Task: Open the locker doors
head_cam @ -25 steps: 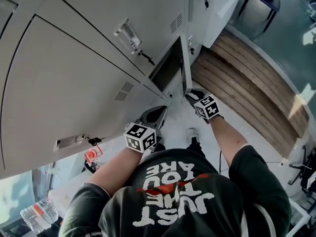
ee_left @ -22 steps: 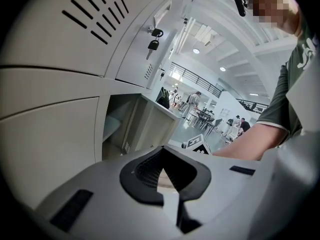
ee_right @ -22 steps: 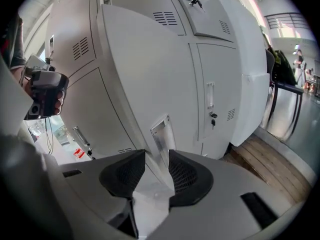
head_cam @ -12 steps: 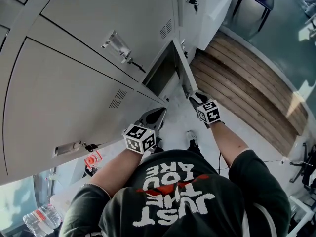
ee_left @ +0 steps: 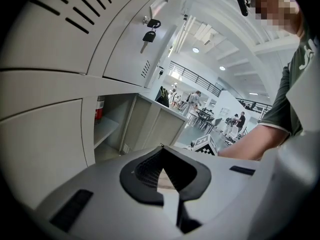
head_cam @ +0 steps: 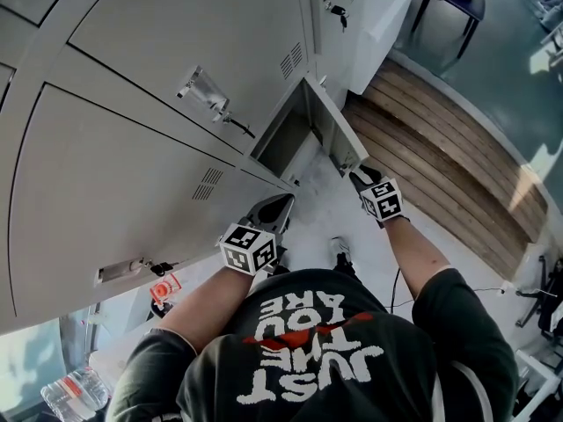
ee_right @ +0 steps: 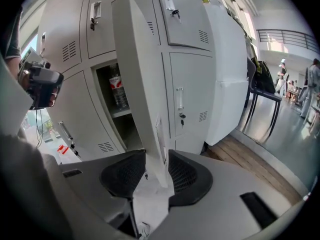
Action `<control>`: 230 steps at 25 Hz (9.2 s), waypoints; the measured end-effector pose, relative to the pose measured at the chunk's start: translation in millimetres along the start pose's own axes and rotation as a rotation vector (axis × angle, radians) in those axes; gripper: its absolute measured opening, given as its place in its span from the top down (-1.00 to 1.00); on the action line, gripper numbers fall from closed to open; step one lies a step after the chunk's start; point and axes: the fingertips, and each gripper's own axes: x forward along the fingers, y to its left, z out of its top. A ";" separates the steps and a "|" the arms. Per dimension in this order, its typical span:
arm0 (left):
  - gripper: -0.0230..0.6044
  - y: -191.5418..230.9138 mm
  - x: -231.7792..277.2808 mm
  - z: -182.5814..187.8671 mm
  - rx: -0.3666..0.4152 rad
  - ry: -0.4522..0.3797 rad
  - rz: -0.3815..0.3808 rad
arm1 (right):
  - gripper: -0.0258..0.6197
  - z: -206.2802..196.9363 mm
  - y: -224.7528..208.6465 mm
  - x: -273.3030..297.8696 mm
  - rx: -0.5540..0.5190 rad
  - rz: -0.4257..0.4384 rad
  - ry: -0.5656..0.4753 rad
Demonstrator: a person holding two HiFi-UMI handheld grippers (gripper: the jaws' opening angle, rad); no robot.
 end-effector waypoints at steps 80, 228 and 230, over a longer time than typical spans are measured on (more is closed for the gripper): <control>0.93 -71.5 -95.0 142.9 0.210 -0.329 -0.079 | 0.77 173.1 116.2 -209.1 0.001 0.189 -0.410; 0.93 -171.3 19.6 312.2 0.220 -0.400 -0.060 | 0.61 434.3 -240.6 -260.3 -0.104 -0.119 -0.674; 0.93 -172.5 22.6 312.9 0.220 -0.400 -0.053 | 0.61 434.9 -249.3 -261.6 -0.105 -0.127 -0.671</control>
